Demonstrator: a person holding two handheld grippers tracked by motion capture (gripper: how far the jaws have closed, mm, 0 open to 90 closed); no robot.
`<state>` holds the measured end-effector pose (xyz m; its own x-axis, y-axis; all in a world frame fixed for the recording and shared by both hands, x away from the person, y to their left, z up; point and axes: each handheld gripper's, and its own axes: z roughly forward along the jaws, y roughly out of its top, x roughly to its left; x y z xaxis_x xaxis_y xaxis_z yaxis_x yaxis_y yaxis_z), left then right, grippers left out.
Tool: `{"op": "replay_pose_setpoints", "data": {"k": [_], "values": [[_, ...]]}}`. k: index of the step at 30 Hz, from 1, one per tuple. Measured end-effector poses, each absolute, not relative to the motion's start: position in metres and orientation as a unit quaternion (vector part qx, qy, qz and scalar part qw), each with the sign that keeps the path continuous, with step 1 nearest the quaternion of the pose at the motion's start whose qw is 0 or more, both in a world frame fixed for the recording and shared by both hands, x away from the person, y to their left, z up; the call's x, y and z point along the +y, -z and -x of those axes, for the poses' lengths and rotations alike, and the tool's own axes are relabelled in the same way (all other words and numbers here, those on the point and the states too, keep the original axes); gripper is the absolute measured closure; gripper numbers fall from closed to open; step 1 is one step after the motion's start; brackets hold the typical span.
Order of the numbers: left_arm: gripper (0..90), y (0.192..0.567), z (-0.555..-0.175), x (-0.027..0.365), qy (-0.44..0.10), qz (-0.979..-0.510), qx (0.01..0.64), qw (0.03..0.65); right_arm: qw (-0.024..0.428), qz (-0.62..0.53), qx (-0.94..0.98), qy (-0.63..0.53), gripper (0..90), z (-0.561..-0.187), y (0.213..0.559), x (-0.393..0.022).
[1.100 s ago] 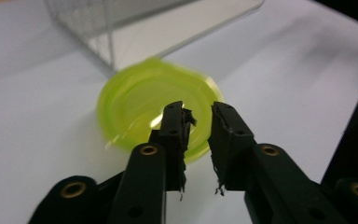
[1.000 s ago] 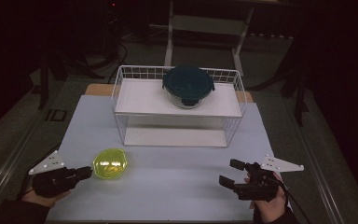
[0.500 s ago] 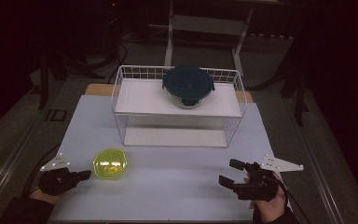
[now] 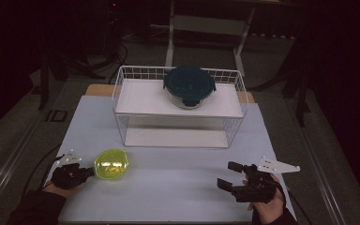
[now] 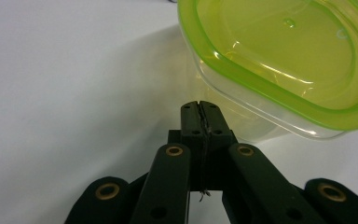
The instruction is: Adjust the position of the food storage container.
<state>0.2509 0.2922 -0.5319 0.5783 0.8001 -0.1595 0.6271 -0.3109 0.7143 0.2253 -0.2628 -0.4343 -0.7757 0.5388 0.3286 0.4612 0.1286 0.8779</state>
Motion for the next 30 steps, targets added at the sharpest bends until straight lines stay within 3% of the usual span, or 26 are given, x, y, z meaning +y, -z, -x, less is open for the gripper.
{"op": "replay_pose_setpoints", "data": {"k": [30], "values": [[88.9,0.529,-0.277,0.234,-0.083,-0.821,0.41,0.388,0.033,-0.332,0.751,-0.569,14.7,-0.225,0.436,-0.262]]}}
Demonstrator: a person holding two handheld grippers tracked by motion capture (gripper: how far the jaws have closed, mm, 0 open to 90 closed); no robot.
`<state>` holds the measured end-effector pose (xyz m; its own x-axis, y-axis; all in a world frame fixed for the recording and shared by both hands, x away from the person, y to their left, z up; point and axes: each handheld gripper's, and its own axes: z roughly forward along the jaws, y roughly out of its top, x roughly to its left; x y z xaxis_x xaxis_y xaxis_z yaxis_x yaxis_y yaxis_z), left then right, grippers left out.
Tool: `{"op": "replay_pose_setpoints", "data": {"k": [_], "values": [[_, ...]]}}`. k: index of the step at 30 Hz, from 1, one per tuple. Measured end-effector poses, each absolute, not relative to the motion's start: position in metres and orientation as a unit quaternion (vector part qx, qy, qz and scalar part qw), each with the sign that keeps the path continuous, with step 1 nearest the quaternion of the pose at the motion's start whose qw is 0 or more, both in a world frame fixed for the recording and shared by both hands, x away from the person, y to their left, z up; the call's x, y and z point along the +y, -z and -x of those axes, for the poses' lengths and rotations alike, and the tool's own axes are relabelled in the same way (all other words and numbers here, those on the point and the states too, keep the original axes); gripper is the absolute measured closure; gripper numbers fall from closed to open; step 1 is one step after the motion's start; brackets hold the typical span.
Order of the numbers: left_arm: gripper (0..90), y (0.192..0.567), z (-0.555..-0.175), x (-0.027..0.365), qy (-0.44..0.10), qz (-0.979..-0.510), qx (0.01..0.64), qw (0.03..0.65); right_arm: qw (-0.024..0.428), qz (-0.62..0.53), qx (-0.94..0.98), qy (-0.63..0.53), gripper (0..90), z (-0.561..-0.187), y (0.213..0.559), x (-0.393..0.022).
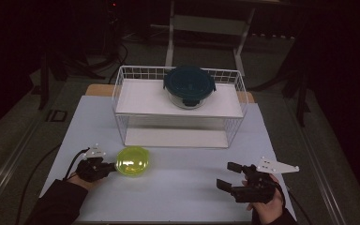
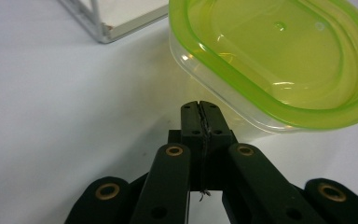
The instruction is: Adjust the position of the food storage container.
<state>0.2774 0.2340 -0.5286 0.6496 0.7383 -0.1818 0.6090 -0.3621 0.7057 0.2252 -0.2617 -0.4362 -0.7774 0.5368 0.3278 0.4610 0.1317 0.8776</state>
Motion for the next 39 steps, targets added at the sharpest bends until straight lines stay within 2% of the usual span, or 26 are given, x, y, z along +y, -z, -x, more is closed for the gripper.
{"op": "replay_pose_setpoints", "data": {"k": [30,39], "values": [[89.0,0.531,-0.29,0.186,-0.048,-0.836,0.384,0.389,0.041,-0.327,0.755,-0.567,14.6,-0.224,0.436,-0.261],[89.0,0.526,-0.289,0.196,-0.058,-0.825,0.397,0.397,0.041,-0.328,0.754,-0.568,14.6,-0.224,0.436,-0.262]]}}
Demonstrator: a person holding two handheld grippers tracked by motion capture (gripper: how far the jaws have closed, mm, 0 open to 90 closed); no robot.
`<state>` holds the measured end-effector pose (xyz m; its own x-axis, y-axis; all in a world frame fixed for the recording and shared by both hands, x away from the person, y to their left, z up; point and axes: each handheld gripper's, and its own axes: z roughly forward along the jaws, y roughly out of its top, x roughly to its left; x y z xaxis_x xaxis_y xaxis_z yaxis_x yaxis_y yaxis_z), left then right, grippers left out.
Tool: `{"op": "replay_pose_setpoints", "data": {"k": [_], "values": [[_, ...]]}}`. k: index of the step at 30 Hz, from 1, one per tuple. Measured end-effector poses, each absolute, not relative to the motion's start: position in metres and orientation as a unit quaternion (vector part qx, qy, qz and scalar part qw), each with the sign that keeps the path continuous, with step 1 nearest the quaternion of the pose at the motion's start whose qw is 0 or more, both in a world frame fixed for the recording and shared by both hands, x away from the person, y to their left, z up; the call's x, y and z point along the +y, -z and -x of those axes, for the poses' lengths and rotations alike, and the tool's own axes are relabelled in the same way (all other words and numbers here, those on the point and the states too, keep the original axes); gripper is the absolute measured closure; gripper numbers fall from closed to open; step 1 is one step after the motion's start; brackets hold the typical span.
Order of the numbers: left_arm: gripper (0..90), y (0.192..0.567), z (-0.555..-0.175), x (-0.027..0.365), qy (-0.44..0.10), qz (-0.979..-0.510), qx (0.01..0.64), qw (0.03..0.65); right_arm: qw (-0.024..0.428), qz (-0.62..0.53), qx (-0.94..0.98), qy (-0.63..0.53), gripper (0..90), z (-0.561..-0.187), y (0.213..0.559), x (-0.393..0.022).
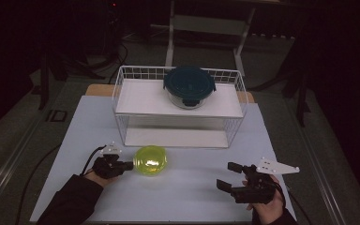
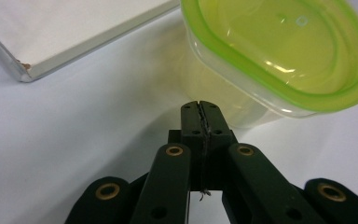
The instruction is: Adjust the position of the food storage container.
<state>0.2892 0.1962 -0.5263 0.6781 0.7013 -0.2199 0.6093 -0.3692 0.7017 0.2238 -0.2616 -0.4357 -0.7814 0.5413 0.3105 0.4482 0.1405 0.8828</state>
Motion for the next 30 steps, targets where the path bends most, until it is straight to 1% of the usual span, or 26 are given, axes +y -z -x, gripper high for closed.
{"op": "replay_pose_setpoints", "data": {"k": [12,30], "values": [[89.0,0.528,-0.297,0.181,-0.049,-0.829,0.39,0.397,0.036,-0.328,0.754,-0.567,14.5,-0.224,0.436,-0.261],[89.0,0.528,-0.31,0.134,-0.029,-0.849,0.354,0.39,0.033,-0.327,0.755,-0.568,14.3,-0.224,0.437,-0.261]]}}
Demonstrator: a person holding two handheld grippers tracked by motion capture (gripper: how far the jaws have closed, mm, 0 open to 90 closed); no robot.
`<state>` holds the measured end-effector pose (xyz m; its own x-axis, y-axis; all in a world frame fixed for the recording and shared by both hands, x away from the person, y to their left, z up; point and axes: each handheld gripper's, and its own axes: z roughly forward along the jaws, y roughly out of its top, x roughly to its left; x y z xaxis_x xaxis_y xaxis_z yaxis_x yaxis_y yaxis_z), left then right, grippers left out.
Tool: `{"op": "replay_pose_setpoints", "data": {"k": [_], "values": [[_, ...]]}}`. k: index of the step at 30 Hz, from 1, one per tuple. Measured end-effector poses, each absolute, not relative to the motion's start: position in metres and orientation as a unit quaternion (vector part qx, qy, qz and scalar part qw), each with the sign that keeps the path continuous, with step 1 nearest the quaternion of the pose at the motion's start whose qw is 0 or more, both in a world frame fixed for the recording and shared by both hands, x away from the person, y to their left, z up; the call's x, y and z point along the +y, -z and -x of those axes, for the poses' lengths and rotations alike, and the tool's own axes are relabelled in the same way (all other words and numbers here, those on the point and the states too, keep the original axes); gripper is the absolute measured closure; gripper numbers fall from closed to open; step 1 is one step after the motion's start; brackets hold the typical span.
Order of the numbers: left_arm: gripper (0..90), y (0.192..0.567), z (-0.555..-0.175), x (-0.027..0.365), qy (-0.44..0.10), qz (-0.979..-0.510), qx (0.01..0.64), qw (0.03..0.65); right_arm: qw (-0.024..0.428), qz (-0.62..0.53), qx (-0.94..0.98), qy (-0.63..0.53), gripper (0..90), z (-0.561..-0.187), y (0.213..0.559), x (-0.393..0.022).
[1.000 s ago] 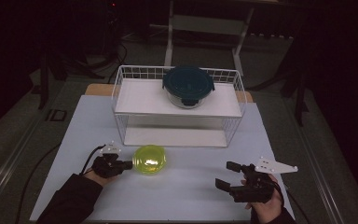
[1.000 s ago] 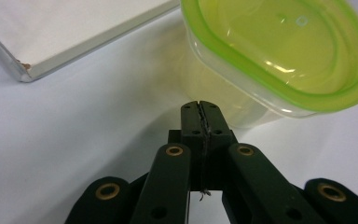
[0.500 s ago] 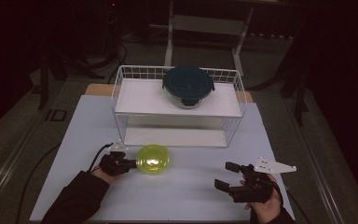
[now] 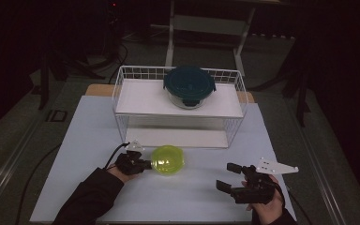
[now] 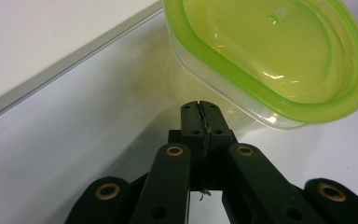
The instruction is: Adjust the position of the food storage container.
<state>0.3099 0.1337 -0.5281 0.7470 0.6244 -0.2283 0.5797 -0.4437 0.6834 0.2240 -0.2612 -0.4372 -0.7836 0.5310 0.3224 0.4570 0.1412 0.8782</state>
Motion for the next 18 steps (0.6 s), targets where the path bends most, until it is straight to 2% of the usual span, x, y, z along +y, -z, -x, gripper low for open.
{"op": "replay_pose_setpoints", "data": {"k": [18], "values": [[89.0,0.526,-0.321,0.115,-0.024,-0.853,0.348,0.389,0.032,-0.327,0.755,-0.568,14.3,-0.224,0.437,-0.262]]}}
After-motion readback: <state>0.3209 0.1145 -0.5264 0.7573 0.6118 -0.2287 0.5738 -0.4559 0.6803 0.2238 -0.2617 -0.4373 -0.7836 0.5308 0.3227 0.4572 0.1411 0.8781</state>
